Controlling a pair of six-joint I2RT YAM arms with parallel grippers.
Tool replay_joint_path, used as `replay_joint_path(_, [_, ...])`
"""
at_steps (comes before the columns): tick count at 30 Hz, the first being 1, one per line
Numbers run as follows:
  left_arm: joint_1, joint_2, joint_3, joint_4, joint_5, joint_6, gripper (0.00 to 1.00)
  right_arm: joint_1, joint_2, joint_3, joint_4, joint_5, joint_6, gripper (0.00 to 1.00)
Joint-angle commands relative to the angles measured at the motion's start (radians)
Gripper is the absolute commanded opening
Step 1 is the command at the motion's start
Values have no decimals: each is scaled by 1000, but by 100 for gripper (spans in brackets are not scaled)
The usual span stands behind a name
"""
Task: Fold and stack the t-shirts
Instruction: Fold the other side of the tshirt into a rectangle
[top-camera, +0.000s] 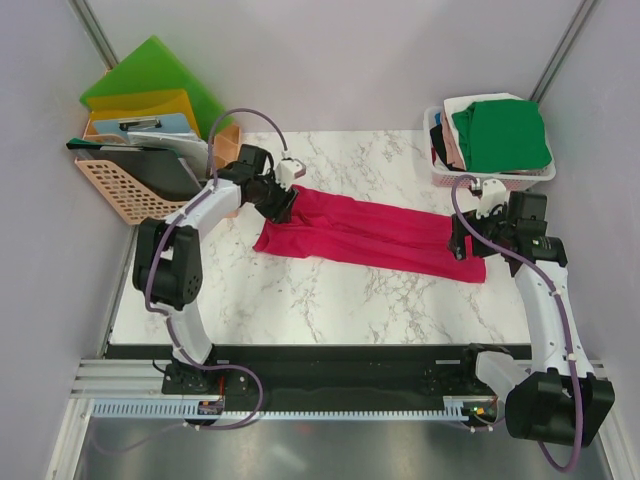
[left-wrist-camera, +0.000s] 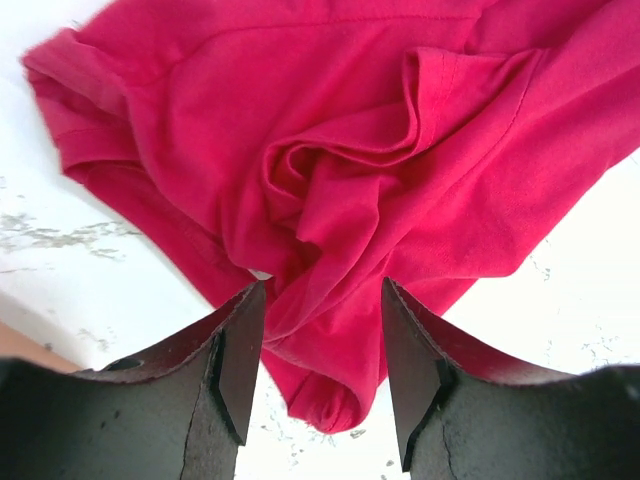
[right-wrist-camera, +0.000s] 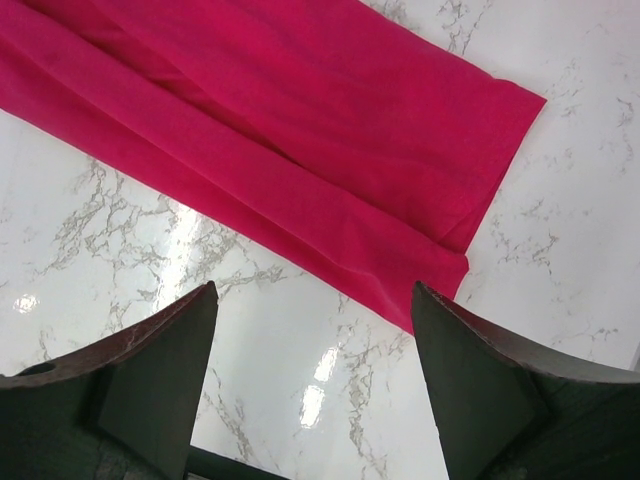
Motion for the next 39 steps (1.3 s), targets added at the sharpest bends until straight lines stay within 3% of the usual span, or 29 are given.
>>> replay_joint_path(1, [-16, 46, 3, -1, 23, -33, 57, -3, 0, -8, 35, 4, 12, 85])
replay_joint_path(5, [-18, 86, 20, 2, -5, -33, 53, -3, 1, -6, 35, 4, 13, 85])
replay_joint_path(8, [-18, 104, 28, -1, -13, -35, 42, -4, 1, -3, 36, 4, 13, 85])
replay_joint_path(10, [-18, 110, 30, 0, -19, -33, 27, -3, 1, -1, 36, -1, 13, 85])
replay_joint_path(11, [-18, 112, 30, -3, -28, -32, 11, -3, 1, -3, 38, -1, 15, 85])
replay_joint_path(12, [-18, 112, 30, -3, -30, -32, 2, -3, 3, -3, 38, -1, 15, 85])
replay_joint_path(21, [-18, -11, -56, 2, -23, -35, 2, -3, 9, -23, 49, 2, 13, 85])
replay_joint_path(28, [-32, -68, -167, -96, 90, -68, 2, -3, 38, -4, 65, 14, 12, 85])
replay_joint_path(30, [-42, -48, -167, -132, 72, -62, 25, -3, 47, 5, 67, 8, 13, 85])
replay_joint_path(32, [-44, -43, -179, -132, 58, -55, 56, -3, 52, 9, 65, 5, 13, 85])
replay_joint_path(35, [-42, -43, -182, -126, 44, -56, 61, -3, 47, 9, 64, 10, 13, 85])
replay_joint_path(39, [-44, -90, -176, -95, 39, -70, 62, -3, 36, -6, 65, 14, 7, 85])
